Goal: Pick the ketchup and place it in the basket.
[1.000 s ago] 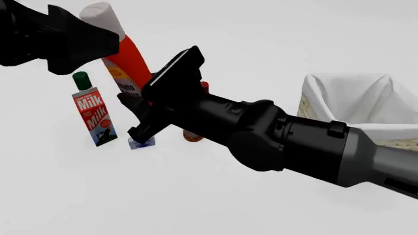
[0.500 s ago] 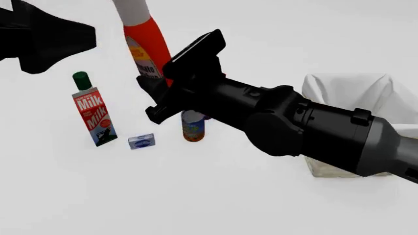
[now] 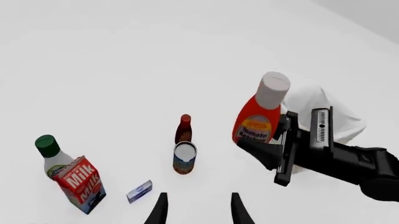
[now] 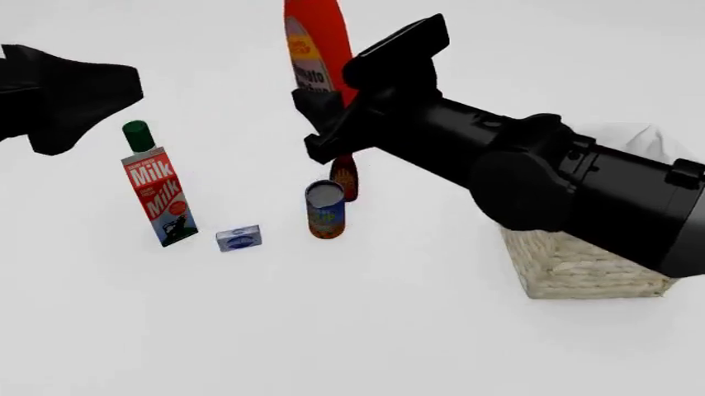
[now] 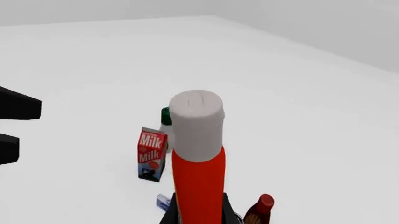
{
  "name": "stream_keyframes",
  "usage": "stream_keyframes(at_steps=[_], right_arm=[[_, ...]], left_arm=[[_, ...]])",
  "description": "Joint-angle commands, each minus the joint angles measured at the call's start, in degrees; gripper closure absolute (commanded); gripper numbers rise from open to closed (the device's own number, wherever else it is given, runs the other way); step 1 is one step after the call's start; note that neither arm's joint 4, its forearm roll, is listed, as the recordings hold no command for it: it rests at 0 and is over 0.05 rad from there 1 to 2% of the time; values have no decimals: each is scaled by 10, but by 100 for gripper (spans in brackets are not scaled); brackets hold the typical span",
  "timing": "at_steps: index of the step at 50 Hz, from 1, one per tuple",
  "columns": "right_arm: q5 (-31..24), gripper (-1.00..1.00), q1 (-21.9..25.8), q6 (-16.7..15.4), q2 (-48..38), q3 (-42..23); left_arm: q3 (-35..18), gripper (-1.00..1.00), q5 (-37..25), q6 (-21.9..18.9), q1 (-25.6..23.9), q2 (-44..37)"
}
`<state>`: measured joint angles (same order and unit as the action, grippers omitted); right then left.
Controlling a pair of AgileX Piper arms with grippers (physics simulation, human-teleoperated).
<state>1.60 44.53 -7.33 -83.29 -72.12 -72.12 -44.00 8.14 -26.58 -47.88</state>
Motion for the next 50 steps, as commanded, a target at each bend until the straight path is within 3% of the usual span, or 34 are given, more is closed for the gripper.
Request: stream_keyframes(at_steps=[1,2,4,6,7,9,18,50], right_arm=[[-4,100,-40,12,18,2],[-3,100,-49,11,18,3],[1,100,-58,17,25,7],[5,100,-74,24,29,11],[3,100,-83,26,26,9],[7,100,-97,30,26,11],[-3,100,-149,43,37,6],[54,100,-308,66,86,104]], left_arm=[[48,-100,40,3,35,41],[54,-100,46,13,38,48],[63,-100,58,-14,58,62],[80,-100,65,20,53,68],[86,-100,71,8,63,73],[102,-100,78,39,58,74],[145,-100,115,42,81,93],[165,-100,161,57,61,70]])
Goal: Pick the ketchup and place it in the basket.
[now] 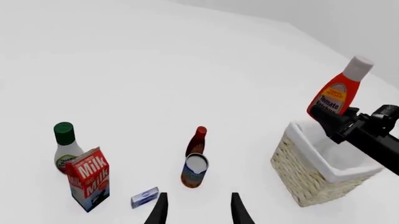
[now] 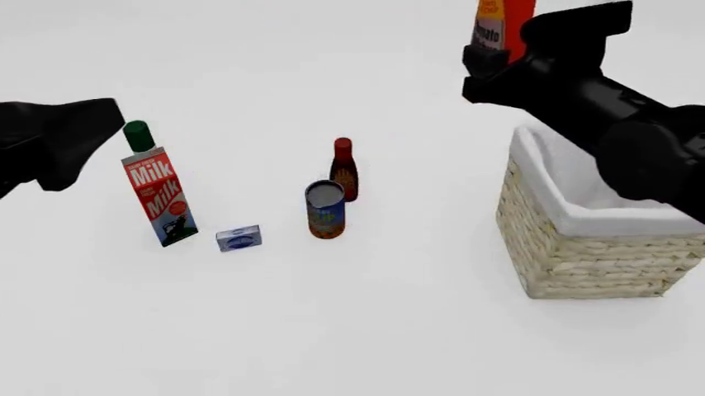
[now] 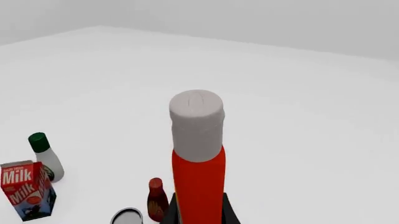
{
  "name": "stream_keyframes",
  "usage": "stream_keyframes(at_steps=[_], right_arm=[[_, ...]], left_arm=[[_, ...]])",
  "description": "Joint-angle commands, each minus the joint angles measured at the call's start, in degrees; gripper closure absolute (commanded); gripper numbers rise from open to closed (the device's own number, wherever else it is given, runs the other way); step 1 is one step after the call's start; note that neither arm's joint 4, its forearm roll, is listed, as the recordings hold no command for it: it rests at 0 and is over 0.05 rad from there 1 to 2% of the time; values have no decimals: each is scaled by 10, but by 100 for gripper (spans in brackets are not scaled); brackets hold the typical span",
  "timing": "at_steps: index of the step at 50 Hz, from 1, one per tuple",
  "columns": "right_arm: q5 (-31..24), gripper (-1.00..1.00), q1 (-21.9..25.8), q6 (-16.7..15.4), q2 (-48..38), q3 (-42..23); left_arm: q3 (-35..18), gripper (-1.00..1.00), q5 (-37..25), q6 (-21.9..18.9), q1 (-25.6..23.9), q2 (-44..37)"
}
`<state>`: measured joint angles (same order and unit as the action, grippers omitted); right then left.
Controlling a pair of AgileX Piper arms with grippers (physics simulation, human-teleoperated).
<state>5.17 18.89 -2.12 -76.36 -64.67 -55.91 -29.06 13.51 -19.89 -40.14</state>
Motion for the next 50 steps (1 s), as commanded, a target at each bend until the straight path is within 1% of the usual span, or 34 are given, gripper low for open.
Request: stream_keyframes(at_steps=[1,7,12,16,24,25,39,40,50], right_arm=[[20,100,-54,15,19,32],[24,100,-74,16,28,46],[31,100,-103,21,39,60],[33,100,-114,24,42,67],[49,100,-140,29,52,94],[55,100,-150,29,50,100],[76,100,-190,37,54,134],[78,100,-199,37,52,139],[80,100,-223,38,52,155]], left_arm=[[3,-100,13,4,-6,-8],[6,-100,16,6,-11,-9],[3,-100,16,6,-13,-10],[6,-100,18,7,-14,-10],[8,-100,21,9,-17,-12],[9,-100,22,9,-17,-12],[8,-100,25,10,-20,-16],[10,-100,27,12,-20,-15],[13,-100,31,15,-21,-17]])
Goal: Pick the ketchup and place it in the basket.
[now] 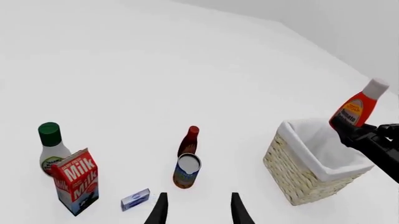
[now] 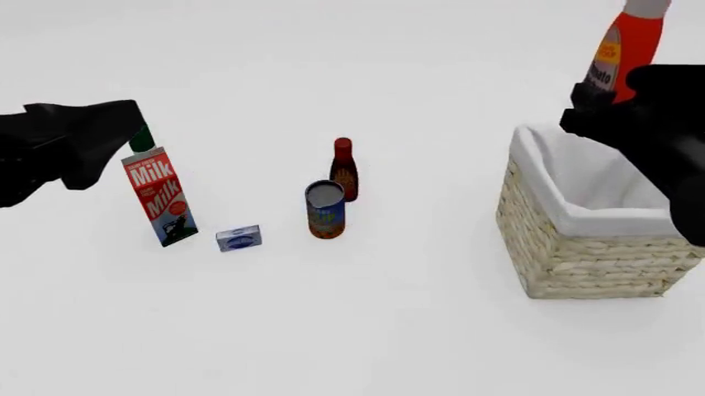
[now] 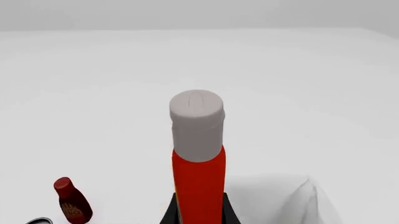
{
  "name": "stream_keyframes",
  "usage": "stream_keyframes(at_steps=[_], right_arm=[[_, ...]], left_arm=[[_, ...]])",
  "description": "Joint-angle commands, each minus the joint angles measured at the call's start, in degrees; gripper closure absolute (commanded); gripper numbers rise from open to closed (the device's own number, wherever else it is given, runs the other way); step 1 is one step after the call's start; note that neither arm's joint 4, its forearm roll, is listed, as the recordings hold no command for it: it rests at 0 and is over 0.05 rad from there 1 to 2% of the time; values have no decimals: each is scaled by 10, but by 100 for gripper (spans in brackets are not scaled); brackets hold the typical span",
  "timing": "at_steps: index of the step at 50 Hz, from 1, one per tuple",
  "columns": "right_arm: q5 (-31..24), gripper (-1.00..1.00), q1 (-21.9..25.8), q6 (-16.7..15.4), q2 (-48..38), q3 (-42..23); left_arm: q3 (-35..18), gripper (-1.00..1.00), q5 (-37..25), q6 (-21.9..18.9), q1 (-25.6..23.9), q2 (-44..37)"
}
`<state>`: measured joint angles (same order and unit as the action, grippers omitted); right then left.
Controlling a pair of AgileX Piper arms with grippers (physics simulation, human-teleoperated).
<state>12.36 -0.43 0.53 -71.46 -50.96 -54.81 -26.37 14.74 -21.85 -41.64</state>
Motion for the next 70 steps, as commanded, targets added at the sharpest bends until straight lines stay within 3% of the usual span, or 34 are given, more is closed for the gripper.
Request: stream_keyframes(at_steps=[1,70], right_arm=[[7,100,-33,12,3,18],[71,100,-134,27,-164,-4]], left_arm=[[2,-100,5,3,-2,-3],[12,-100,22,10,-2,-14]])
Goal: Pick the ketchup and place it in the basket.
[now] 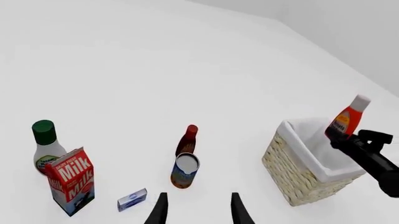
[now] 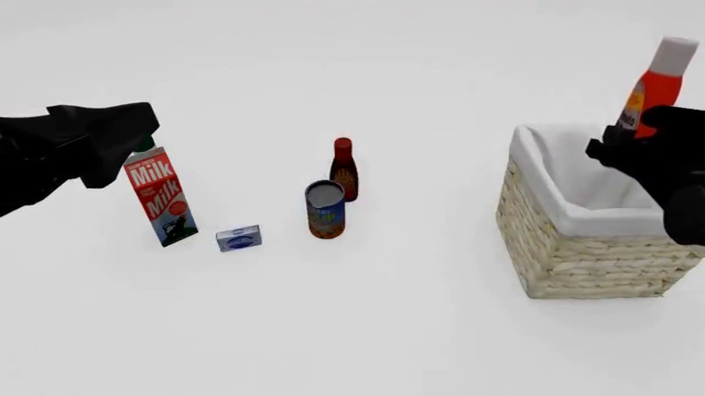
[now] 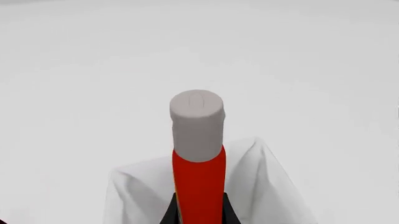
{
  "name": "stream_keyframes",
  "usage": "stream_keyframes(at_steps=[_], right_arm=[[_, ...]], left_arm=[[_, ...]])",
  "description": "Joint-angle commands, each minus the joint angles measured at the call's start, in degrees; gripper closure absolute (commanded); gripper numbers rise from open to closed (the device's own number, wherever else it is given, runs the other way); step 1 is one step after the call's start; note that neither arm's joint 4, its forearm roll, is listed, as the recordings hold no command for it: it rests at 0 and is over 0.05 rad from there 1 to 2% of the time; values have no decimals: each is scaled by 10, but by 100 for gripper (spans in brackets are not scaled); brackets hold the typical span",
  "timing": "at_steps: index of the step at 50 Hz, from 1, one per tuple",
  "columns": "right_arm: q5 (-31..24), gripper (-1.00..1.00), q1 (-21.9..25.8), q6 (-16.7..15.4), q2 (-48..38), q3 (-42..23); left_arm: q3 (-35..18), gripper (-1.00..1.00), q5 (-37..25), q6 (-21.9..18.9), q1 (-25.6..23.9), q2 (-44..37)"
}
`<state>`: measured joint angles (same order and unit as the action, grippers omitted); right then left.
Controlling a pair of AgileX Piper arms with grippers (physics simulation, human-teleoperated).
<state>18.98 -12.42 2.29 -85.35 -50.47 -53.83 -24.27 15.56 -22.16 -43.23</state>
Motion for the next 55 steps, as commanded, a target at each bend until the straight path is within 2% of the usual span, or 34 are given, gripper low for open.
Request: stream_keyframes(at_steps=[1,18,55], right_arm=[[3,100,-15,9,-28,-10],[-15,100,-27,6,-83,-43],[-31,100,-34,11,-146,-78]], left_arm=[[3,-100,2,2,1,2],[8,-100,6,6,4,1],[1,-100,-3,11,8,12]])
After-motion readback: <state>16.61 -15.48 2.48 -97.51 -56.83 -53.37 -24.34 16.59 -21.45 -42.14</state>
